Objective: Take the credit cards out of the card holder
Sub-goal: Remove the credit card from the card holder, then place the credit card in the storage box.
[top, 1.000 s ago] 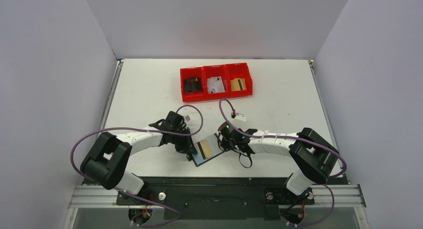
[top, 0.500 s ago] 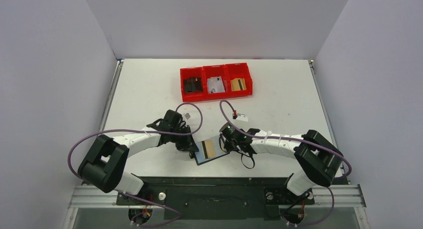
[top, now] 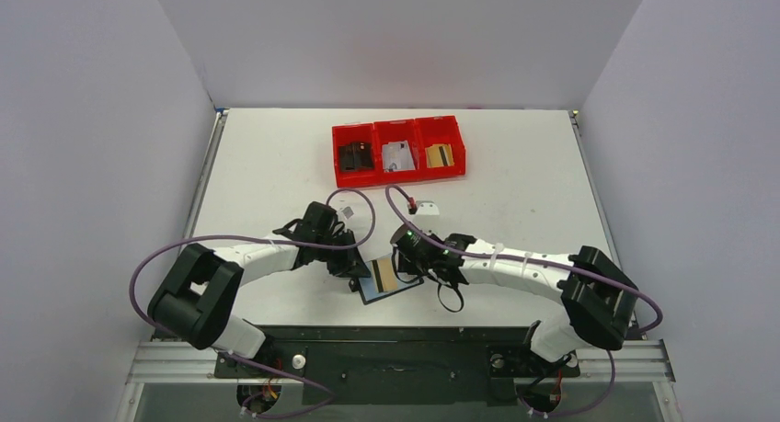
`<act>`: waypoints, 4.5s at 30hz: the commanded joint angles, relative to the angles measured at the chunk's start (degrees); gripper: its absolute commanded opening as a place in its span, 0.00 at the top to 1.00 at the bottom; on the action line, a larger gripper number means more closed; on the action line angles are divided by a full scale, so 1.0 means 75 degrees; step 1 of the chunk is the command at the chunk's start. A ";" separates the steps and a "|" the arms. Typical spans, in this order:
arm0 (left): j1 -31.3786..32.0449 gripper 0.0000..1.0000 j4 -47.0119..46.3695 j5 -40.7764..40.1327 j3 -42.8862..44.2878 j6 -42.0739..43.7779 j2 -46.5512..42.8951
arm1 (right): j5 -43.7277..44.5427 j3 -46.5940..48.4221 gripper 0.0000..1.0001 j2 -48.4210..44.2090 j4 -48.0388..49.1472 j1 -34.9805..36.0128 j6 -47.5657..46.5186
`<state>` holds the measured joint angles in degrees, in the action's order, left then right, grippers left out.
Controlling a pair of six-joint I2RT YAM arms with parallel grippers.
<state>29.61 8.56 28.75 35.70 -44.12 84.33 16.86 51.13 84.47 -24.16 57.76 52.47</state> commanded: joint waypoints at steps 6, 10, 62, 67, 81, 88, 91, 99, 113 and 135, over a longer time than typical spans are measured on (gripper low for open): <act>-0.0033 0.91 -0.0623 0.0215 -0.0095 -0.0028 0.0245 | -0.0053 0.0706 0.76 0.1077 -0.0030 0.0268 -0.0396; -0.0033 0.90 -0.0692 0.0238 -0.0116 -0.0024 0.0320 | -0.0078 0.0729 0.83 0.1341 -0.0036 0.0291 -0.0357; -0.0347 1.00 0.0402 -0.0156 -0.0356 0.0162 -0.0293 | -0.0345 0.0126 1.00 0.2013 0.0202 0.0192 0.0147; -0.0455 1.00 0.0989 -0.0463 -0.0227 0.0305 -0.0800 | -0.0354 0.0096 1.00 0.2019 0.0234 0.0194 0.0170; -0.0589 1.00 0.2073 -0.0836 0.0383 0.0600 -0.1498 | -0.0285 0.0475 1.00 0.1753 0.0100 0.0152 -0.0026; -0.0626 1.00 0.2305 -0.0749 0.0768 0.0626 -0.1790 | -0.0147 0.1319 0.67 0.0919 -0.0367 -0.0055 -0.0356; -0.0678 1.00 0.2335 -0.0589 0.1016 0.0551 -0.1945 | -0.0235 0.1414 0.53 0.0340 -0.0345 -0.0242 -0.0461; -0.0741 1.00 0.1602 0.0197 0.1570 -0.0115 -0.2230 | -0.2242 0.0015 0.38 -0.1615 0.1338 -0.1487 -0.0387; -0.0783 1.00 -0.1864 0.1797 0.1566 -0.2392 -0.1985 | -0.4943 -0.2098 0.38 -0.3483 0.5309 -0.2506 0.0981; -0.0763 1.00 -0.3079 0.2259 0.1439 -0.2918 -0.1610 | -0.5462 -0.2400 0.83 -0.2971 0.6620 -0.2567 0.1753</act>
<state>24.10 -10.70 44.18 45.39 -66.46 71.92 -22.83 33.30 61.73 19.94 38.85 64.60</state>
